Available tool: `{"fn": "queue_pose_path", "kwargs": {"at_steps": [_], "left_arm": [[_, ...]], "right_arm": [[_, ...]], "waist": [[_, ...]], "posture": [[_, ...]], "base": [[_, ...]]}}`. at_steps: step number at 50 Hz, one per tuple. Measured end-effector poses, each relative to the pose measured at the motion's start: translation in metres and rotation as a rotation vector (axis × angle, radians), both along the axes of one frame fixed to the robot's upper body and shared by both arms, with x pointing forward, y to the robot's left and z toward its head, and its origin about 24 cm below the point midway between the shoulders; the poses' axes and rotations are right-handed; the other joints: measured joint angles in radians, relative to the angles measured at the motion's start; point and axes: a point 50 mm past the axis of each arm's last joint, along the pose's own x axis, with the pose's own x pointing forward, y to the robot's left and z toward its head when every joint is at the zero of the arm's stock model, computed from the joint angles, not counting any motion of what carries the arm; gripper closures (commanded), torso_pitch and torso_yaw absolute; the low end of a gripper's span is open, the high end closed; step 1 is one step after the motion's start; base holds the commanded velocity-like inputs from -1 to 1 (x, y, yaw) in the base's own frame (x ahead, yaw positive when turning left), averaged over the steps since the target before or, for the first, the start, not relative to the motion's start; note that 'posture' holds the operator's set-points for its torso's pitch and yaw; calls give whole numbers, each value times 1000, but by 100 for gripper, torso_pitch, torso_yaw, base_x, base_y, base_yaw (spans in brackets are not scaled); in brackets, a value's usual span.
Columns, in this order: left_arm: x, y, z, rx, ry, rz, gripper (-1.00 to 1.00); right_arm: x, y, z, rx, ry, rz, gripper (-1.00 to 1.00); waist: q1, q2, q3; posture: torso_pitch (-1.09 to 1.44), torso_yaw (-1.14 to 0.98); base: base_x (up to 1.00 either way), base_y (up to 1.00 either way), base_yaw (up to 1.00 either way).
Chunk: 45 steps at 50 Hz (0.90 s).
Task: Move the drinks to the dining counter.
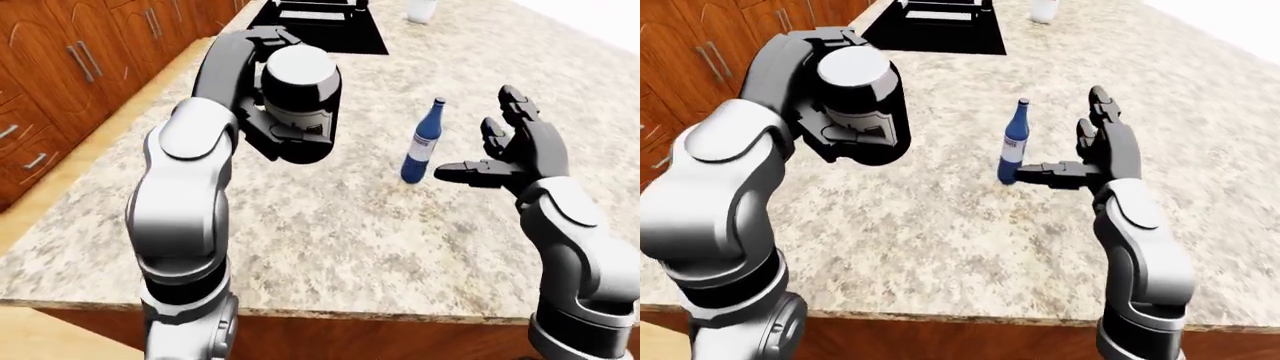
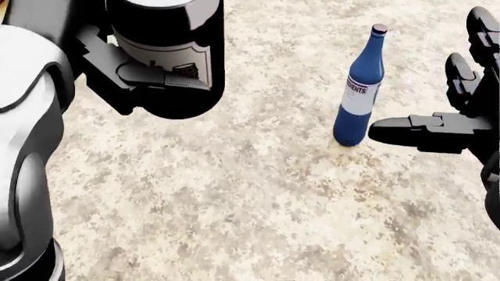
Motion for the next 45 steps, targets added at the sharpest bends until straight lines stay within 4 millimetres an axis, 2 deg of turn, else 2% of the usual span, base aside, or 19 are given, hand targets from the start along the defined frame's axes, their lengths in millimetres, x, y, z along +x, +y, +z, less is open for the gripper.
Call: {"fn": "queue_pose_path", "kwargs": {"at_steps": [6, 16, 28, 33, 45], "left_arm": [[15, -16, -10, 16, 32, -30, 100], [47, -34, -24, 40, 76, -41, 100], [78, -48, -52, 58, 107, -43, 100], [93, -44, -72, 72, 125, -11, 100], [103, -38, -90, 83, 104, 45, 100]], "right_arm": [[-13, -10, 25, 0, -59, -24, -100], [-23, -10, 44, -3, -81, -15, -100], [-26, -7, 51, 0, -97, -1, -100], [-26, -5, 53, 0, -101, 4, -100], [-26, -2, 51, 8, -100, 10, -100]], "waist": [[-6, 3, -4], [-10, -6, -4], [-7, -18, -7], [-8, -18, -9], [-6, -20, -12]], "posture": [[0, 0], [0, 0], [0, 0], [0, 0], [0, 0]], "base": [[0, 0, 0], [0, 0, 0], [0, 0, 0], [0, 0, 0], [0, 0, 0]]}}
